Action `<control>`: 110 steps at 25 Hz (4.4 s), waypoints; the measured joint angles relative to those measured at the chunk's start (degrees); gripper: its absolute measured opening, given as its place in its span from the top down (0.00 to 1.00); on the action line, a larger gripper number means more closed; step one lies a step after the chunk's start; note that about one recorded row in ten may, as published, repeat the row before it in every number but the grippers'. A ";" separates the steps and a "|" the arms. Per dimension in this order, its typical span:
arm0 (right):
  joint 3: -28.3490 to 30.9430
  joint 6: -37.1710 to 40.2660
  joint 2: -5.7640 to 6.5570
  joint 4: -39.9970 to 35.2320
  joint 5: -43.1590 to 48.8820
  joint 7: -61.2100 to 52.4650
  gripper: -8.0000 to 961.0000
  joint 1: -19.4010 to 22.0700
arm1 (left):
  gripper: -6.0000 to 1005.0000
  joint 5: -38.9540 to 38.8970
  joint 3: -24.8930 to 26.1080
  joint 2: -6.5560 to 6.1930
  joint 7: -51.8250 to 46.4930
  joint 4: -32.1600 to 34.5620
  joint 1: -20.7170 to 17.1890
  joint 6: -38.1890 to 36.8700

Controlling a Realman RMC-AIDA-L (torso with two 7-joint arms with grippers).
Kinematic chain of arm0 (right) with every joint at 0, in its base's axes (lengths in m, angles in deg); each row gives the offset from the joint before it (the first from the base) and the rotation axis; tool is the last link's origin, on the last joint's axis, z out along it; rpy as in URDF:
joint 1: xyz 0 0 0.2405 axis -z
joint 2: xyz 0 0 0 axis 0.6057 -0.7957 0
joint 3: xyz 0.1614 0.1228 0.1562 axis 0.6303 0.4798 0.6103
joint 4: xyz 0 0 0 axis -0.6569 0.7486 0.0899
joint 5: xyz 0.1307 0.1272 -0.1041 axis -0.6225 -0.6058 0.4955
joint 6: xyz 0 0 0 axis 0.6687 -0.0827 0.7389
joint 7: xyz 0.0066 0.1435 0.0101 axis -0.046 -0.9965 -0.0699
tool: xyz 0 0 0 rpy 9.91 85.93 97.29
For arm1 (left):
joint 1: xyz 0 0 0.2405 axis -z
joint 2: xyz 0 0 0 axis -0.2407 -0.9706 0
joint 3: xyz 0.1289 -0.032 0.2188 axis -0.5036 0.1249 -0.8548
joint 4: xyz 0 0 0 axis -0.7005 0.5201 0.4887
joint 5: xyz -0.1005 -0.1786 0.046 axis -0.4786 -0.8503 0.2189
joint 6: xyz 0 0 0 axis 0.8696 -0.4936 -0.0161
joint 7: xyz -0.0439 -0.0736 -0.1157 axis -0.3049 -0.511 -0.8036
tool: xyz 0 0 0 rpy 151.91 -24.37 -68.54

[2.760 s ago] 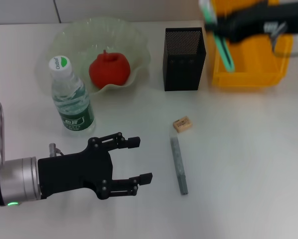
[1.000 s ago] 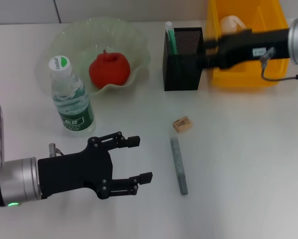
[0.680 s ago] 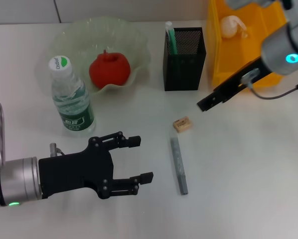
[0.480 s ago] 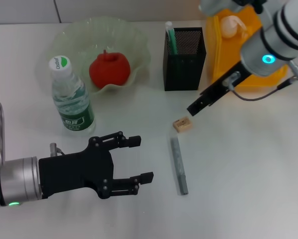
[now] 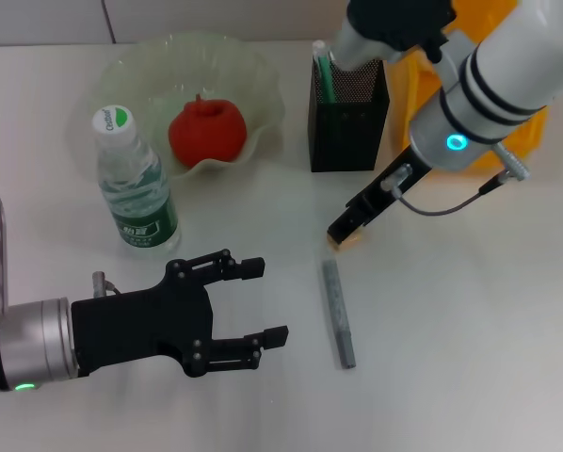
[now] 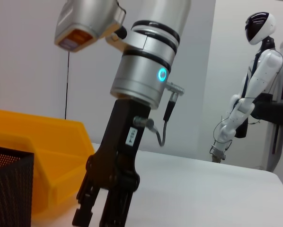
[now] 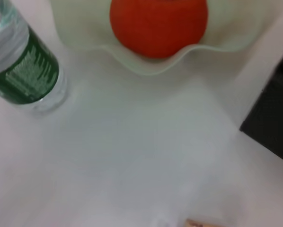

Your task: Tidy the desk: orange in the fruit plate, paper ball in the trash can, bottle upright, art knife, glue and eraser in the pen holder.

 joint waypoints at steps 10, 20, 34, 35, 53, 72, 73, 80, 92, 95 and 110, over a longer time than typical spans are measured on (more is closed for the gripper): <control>-4.53 -6.85 -0.04 6.40 -1.92 -2.78 0.26 -2.27 | 0.19 -0.01 0.00 0.04 0.23 0.00 0.00 0.01; -5.47 -10.69 -0.09 11.03 -2.86 -4.04 0.34 -4.17 | 0.19 -0.01 -0.02 0.08 0.34 -0.58 0.02 0.12; -7.64 -10.96 -0.09 12.41 -3.67 -4.30 0.43 -4.50 | 0.19 0.00 0.00 0.07 0.36 -0.62 0.08 0.26; -7.64 -10.96 -0.09 12.42 -3.67 -4.31 0.43 -4.51 | 0.19 0.00 0.00 0.07 0.36 -0.62 0.08 0.26; 5.59 -1.14 0.59 -22.54 -0.43 -1.37 0.54 8.18 | 0.19 -0.11 0.00 0.08 0.45 -0.61 0.25 0.17; 16.82 -14.00 0.61 -1.99 -2.60 14.07 0.48 0.32 | 0.19 -0.09 0.00 0.07 0.45 -0.61 0.64 0.25; 16.81 -14.64 0.64 -0.94 -2.53 14.26 0.47 -0.10 | 0.19 -0.09 -0.01 0.07 0.45 -0.61 0.63 0.23; 17.20 -14.37 0.68 -0.91 -2.37 14.41 0.45 -0.01 | 0.19 -0.09 -0.31 0.07 0.45 -0.61 0.61 0.38; 10.37 14.07 0.08 -26.67 1.59 -1.37 0.21 7.96 | 0.19 -0.04 -0.01 -0.26 0.45 -0.59 -0.27 -0.05; 6.49 16.22 -0.05 -26.46 0.98 -2.69 0.21 9.11 | 0.19 -0.07 0.09 -0.38 0.45 -0.20 -1.36 -0.14; -12.23 6.12 -0.09 -15.71 -1.01 -9.00 0.21 6.99 | 0.19 0.03 0.62 -0.64 1.05 0.00 -3.59 -0.44</control>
